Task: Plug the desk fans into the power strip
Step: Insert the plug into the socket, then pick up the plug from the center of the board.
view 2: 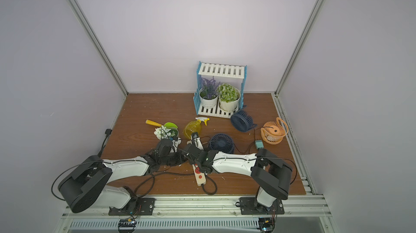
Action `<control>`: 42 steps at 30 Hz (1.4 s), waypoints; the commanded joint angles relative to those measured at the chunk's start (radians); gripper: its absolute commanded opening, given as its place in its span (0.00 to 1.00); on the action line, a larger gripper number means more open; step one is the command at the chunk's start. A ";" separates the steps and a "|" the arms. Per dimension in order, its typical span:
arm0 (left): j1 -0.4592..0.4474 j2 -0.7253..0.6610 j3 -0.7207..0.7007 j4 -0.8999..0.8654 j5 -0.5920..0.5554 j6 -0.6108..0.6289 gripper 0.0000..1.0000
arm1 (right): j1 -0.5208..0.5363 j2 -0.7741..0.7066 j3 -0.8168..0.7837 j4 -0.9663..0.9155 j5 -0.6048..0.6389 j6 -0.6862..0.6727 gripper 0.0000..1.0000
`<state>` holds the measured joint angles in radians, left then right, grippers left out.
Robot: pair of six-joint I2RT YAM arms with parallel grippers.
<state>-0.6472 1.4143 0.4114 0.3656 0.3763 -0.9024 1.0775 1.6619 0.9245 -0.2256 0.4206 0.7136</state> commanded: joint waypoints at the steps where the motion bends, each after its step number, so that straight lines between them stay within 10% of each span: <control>1: 0.011 0.019 -0.002 -0.052 -0.014 0.023 0.20 | -0.025 0.185 -0.106 -0.275 -0.166 -0.018 0.00; 14: 0.011 0.047 0.023 -0.074 -0.006 0.035 0.20 | 0.052 0.106 0.005 -0.352 -0.025 0.001 0.00; 30: 0.011 -0.008 0.045 -0.129 -0.035 0.102 0.26 | 0.052 -0.544 -0.100 -0.258 -0.064 -0.077 0.83; 37: 0.011 -0.189 0.063 -0.266 -0.095 0.241 0.49 | 0.024 -0.870 -0.110 -0.299 0.081 -0.196 0.97; 42: 0.010 -0.320 0.088 -0.373 -0.115 0.354 0.63 | -0.181 -0.932 -0.089 -0.415 0.082 -0.211 0.99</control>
<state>-0.6399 1.1454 0.4637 0.0895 0.2932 -0.6533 0.9810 0.7338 0.8238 -0.5446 0.4713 0.5388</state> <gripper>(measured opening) 0.619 0.984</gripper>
